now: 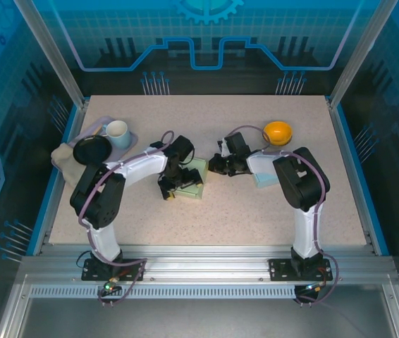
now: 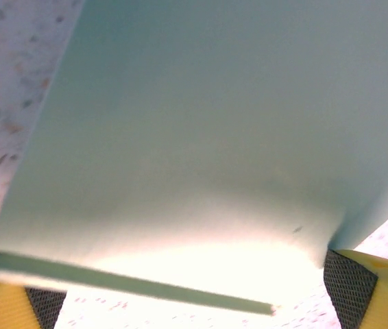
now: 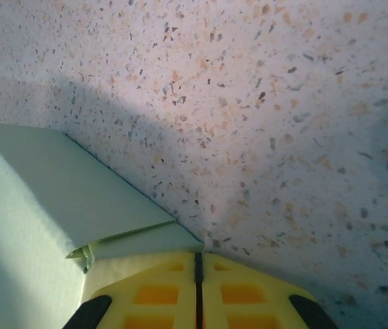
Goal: Fold the paper box
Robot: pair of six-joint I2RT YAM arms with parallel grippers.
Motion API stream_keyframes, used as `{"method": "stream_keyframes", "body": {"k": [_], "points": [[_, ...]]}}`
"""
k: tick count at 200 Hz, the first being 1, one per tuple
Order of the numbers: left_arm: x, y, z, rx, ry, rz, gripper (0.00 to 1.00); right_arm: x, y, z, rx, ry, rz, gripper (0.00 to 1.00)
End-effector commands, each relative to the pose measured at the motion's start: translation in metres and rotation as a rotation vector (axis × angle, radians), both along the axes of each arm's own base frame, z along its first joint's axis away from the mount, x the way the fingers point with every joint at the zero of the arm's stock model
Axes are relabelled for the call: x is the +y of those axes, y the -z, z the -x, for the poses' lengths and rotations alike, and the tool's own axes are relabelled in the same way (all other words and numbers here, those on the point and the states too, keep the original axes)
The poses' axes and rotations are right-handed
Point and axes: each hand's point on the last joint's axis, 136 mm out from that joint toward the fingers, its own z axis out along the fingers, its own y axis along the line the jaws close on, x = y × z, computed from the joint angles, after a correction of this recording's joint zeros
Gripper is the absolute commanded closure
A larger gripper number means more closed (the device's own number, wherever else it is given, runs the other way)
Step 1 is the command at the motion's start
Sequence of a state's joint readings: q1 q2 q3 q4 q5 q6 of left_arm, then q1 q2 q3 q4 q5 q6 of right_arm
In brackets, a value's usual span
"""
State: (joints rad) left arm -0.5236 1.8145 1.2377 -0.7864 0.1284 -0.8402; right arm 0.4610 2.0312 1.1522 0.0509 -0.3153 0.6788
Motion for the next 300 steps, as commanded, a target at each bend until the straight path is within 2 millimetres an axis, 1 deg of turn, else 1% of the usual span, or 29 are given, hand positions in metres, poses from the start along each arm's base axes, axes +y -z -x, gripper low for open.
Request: {"method": "stream_keyframes", "body": {"k": [1, 22, 33, 41, 52, 62, 79, 98, 120, 143, 170, 187, 212, 230, 240, 248, 259, 267, 276, 300], "points": [[0.015, -0.035, 0.007, -0.06, 0.107, -0.059, 0.01, -0.014, 0.009, 0.002, 0.044, -0.004, 0.025, 0.92], [0.02, -0.058, 0.001, -0.118, 0.127, -0.058, 0.01, -0.019, 0.01, 0.004, 0.063, -0.002, 0.029, 0.92], [0.021, -0.069, -0.005, -0.16, 0.148, -0.043, 0.01, -0.019, 0.009, 0.006, 0.074, -0.006, 0.037, 0.91], [0.023, -0.074, -0.011, -0.196, 0.163, -0.036, 0.01, -0.02, 0.009, 0.007, 0.084, -0.004, 0.042, 0.91], [0.027, -0.076, -0.023, -0.241, 0.174, -0.012, 0.01, -0.018, 0.006, 0.008, 0.085, -0.01, 0.033, 0.91], [0.032, -0.071, -0.038, -0.273, 0.175, 0.022, 0.01, -0.017, 0.005, 0.007, 0.086, -0.009, 0.027, 0.91], [0.041, -0.053, -0.063, -0.292, 0.159, 0.088, 0.01, -0.015, 0.004, 0.005, 0.089, -0.01, 0.022, 0.91], [0.041, -0.037, -0.087, -0.327, 0.168, 0.128, 0.02, -0.01, 0.006, 0.006, 0.106, -0.016, 0.014, 0.91], [0.03, -0.025, -0.103, -0.351, 0.218, 0.166, 0.03, -0.004, 0.007, 0.009, 0.118, -0.03, 0.009, 0.91], [0.027, -0.014, -0.115, -0.36, 0.234, 0.164, 0.03, 0.0, 0.008, 0.008, 0.121, -0.042, -0.002, 0.91], [0.011, -0.001, -0.117, -0.329, 0.228, 0.244, 0.06, 0.01, 0.005, 0.006, 0.113, -0.074, -0.045, 0.91], [-0.007, 0.001, -0.113, -0.31, 0.227, 0.315, 0.08, 0.022, -0.003, 0.003, 0.081, -0.107, -0.115, 0.91], [-0.049, -0.001, -0.099, -0.303, 0.29, 0.382, 0.08, 0.047, -0.028, 0.001, 0.015, -0.185, -0.26, 0.92], [-0.078, -0.002, -0.089, -0.294, 0.332, 0.432, 0.08, 0.065, -0.045, 0.006, -0.028, -0.256, -0.335, 0.92], [-0.09, -0.003, -0.087, -0.293, 0.349, 0.456, 0.08, 0.072, -0.053, 0.01, -0.045, -0.296, -0.358, 0.92], [-0.096, -0.004, -0.086, -0.293, 0.357, 0.466, 0.08, 0.076, -0.055, 0.013, -0.048, -0.317, -0.357, 0.92], [-0.096, -0.004, -0.087, -0.291, 0.36, 0.444, 0.08, 0.074, -0.052, 0.015, -0.042, -0.313, -0.315, 0.92], [-0.09, -0.002, -0.088, -0.284, 0.356, 0.406, 0.08, 0.069, -0.05, 0.015, -0.042, -0.302, -0.285, 0.92], [-0.08, 0.0, -0.091, -0.28, 0.348, 0.352, 0.07, 0.062, -0.045, 0.015, -0.038, -0.279, -0.248, 0.92], [-0.051, -0.002, -0.097, -0.263, 0.278, 0.275, 0.06, 0.033, -0.032, 0.01, 0.006, -0.192, -0.157, 0.92]]}}
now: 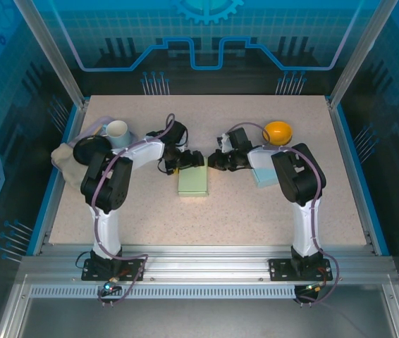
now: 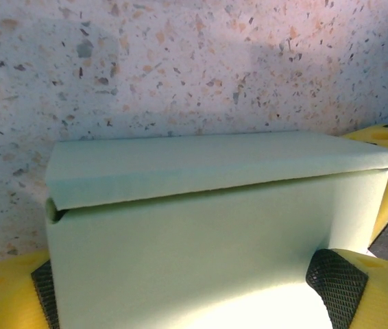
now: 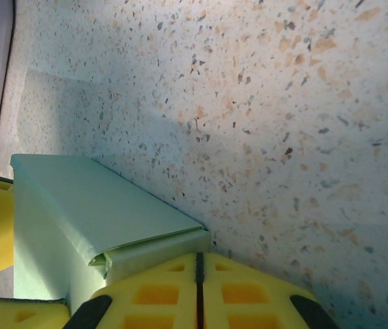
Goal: Fold the paper box
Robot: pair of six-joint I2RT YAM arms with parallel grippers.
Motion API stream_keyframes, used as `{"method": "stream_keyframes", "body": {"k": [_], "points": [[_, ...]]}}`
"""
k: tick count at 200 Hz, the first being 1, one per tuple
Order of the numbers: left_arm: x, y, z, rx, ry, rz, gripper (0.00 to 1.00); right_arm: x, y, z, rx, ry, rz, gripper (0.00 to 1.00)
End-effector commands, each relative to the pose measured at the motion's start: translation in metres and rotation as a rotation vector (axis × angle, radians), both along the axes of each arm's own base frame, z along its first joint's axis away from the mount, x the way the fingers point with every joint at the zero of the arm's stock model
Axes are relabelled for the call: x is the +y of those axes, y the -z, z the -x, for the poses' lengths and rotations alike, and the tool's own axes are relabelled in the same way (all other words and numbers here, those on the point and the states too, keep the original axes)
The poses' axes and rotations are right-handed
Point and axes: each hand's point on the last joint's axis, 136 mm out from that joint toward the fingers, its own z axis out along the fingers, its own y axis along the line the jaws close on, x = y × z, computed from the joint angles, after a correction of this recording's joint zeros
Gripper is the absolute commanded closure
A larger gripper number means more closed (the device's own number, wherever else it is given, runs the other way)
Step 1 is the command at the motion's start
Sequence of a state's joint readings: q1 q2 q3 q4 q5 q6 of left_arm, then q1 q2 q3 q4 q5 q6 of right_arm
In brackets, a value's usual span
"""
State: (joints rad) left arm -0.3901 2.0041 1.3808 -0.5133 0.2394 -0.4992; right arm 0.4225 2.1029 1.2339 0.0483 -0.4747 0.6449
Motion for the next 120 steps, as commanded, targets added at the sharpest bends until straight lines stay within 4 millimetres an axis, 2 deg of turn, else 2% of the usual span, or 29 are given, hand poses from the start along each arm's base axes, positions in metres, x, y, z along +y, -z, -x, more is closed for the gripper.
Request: {"method": "stream_keyframes", "body": {"k": [1, 31, 61, 79, 96, 120], "points": [[-0.036, -0.013, 0.008, 0.009, 0.073, 0.099, 0.05, 0.021, -0.027, 0.021, -0.02, -0.105, -0.047, 0.92], [0.001, -0.026, 0.001, -0.012, -0.04, 0.073, 0.03, -0.017, -0.019, 0.024, 0.016, -0.044, 0.119, 0.91], [0.029, -0.038, 0.014, -0.028, -0.097, 0.015, 0.01, -0.042, -0.021, 0.045, 0.042, -0.045, 0.236, 0.91], [0.029, -0.044, 0.032, -0.023, -0.112, 0.052, 0.01, -0.05, -0.022, 0.064, 0.066, -0.049, 0.252, 0.91], [0.02, -0.042, 0.053, -0.003, -0.103, 0.099, 0.01, -0.051, -0.023, 0.082, 0.084, -0.056, 0.232, 0.91], [0.006, -0.033, 0.079, 0.025, -0.077, 0.111, 0.01, -0.037, -0.025, 0.106, 0.102, -0.088, 0.163, 0.91]]}}
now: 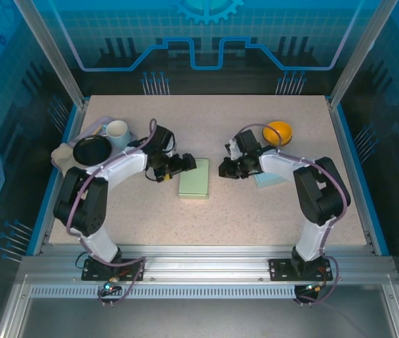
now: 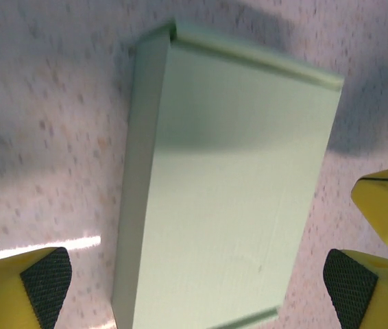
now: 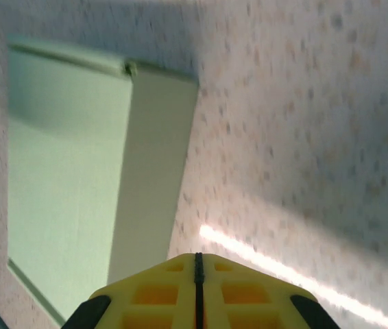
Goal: Fold the paper box
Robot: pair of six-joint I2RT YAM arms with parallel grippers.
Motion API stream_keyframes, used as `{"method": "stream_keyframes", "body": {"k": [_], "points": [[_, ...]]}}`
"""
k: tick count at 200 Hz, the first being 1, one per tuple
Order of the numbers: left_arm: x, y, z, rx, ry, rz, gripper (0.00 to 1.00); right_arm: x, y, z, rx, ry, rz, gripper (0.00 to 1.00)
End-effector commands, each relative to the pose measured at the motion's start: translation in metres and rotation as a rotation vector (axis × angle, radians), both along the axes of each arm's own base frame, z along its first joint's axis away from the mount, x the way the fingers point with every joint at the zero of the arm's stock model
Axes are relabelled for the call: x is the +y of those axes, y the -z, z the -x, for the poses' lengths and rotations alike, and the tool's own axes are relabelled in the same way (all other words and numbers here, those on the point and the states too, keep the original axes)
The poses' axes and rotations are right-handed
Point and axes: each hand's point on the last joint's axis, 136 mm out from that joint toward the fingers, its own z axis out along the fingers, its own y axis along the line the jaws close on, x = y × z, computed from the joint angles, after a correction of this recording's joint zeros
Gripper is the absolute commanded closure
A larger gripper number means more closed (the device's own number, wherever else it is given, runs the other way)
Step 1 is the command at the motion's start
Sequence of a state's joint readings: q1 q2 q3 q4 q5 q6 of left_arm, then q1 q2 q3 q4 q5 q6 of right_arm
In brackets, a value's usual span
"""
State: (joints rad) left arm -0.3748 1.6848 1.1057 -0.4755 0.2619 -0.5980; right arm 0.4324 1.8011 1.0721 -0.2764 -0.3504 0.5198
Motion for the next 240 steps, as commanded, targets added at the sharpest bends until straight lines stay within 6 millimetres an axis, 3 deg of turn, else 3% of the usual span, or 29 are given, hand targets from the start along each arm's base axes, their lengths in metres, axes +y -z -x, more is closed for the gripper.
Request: {"method": "stream_keyframes", "body": {"k": [1, 53, 80, 93, 126, 161, 185, 209, 226, 240], "points": [[-0.019, 0.009, 0.026, 0.049, 0.019, 0.042, 0.01, 0.012, 0.003, 0.035, 0.066, -0.047, -0.038, 0.91], [-0.033, 0.028, 0.035, 0.064, 0.023, 0.028, 0.02, 0.047, 0.013, 0.055, 0.074, -0.072, -0.131, 0.91], [-0.043, 0.031, 0.035, 0.077, 0.011, 0.039, 0.02, 0.081, -0.004, 0.059, 0.057, -0.075, -0.263, 0.91], [-0.049, 0.033, 0.036, 0.08, 0.003, 0.06, 0.02, 0.087, -0.003, 0.067, 0.068, -0.054, -0.303, 0.92], [-0.056, 0.038, 0.035, 0.086, -0.012, 0.079, 0.03, 0.101, -0.018, 0.066, 0.026, -0.011, -0.377, 0.92], [-0.033, 0.03, 0.022, 0.059, -0.036, 0.006, 0.02, 0.095, -0.015, 0.07, 0.016, 0.038, -0.367, 0.92], [0.011, 0.027, 0.014, 0.078, -0.123, -0.091, 0.02, 0.061, 0.001, 0.074, 0.002, 0.037, -0.159, 0.88], [0.056, 0.018, 0.017, 0.092, -0.225, -0.166, 0.02, 0.028, -0.005, 0.074, -0.098, -0.082, 0.089, 0.67], [0.073, 0.012, 0.028, 0.081, -0.265, -0.231, 0.02, 0.018, -0.024, 0.055, -0.19, -0.17, 0.245, 0.61], [0.064, 0.011, 0.04, 0.089, -0.288, -0.158, 0.04, 0.014, -0.033, 0.038, -0.256, -0.228, 0.329, 0.59]]}}
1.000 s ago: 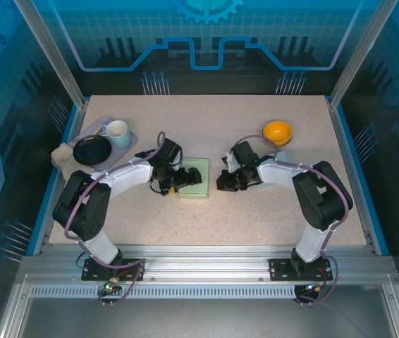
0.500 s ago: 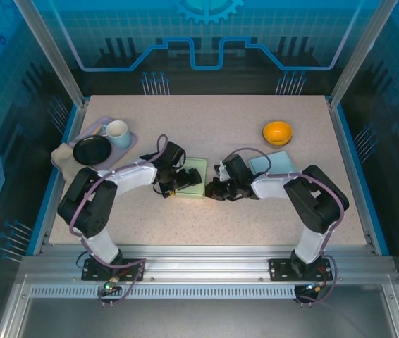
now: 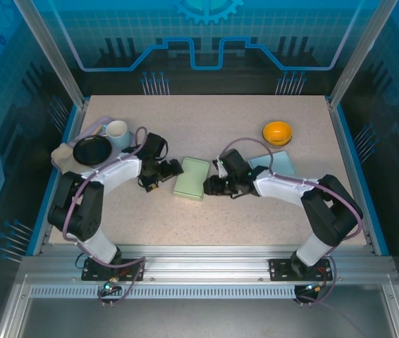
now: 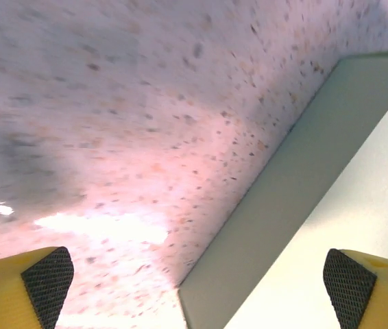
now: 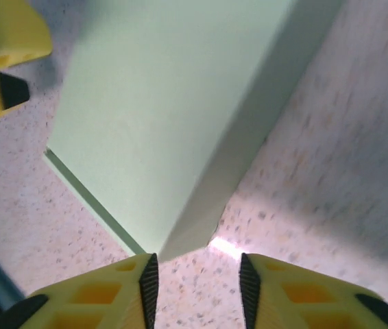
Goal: Fold the paper box
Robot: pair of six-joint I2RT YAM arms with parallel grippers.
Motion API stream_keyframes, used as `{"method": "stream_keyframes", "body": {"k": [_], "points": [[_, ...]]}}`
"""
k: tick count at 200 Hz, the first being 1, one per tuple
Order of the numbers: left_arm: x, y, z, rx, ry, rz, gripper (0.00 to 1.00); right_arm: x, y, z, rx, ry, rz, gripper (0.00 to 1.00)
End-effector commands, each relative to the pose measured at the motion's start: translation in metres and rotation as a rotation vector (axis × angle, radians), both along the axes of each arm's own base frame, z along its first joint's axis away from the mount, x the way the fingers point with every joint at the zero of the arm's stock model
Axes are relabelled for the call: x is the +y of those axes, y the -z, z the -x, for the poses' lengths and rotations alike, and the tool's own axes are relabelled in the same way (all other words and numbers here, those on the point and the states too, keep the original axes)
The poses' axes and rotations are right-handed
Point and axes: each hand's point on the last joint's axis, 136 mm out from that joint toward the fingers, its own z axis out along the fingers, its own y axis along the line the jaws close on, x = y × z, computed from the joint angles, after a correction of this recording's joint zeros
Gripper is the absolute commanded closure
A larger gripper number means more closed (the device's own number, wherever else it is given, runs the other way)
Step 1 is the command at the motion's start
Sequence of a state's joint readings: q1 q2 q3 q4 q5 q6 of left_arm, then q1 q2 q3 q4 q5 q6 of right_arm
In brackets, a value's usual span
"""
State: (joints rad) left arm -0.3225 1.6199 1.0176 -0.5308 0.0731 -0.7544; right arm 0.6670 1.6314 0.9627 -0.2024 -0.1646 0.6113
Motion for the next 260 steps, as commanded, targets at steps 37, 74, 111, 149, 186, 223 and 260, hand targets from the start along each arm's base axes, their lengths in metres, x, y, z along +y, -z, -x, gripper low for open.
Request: {"method": "stream_keyframes", "body": {"k": [37, 74, 111, 149, 186, 223, 260], "points": [[-0.033, -0.01, 0.059, -0.022, -0.06, 0.093, 0.07, -0.017, -0.015, -0.071, -0.249, -0.256, 0.395, 0.58], [-0.057, 0.001, 0.057, -0.043, -0.135, 0.197, 0.1, 0.017, 0.002, -0.099, -0.251, -0.392, 0.333, 0.57], [-0.067, 0.011, 0.036, -0.078, -0.17, 0.206, 0.16, 0.027, 0.025, -0.113, -0.209, -0.408, 0.277, 0.57], [-0.07, 0.012, 0.017, -0.117, -0.185, 0.193, 0.24, 0.022, 0.035, -0.11, -0.176, -0.405, 0.257, 0.57], [-0.058, 0.011, -0.008, -0.127, -0.19, 0.125, 0.27, 0.016, 0.026, -0.091, -0.158, -0.373, 0.203, 0.57], [-0.029, 0.008, -0.042, -0.136, -0.155, 0.032, 0.26, 0.012, 0.011, -0.064, -0.111, -0.295, 0.109, 0.57], [-0.036, 0.006, -0.062, -0.131, -0.063, 0.024, 0.26, 0.011, 0.011, -0.049, -0.051, -0.191, 0.09, 0.57]]}}
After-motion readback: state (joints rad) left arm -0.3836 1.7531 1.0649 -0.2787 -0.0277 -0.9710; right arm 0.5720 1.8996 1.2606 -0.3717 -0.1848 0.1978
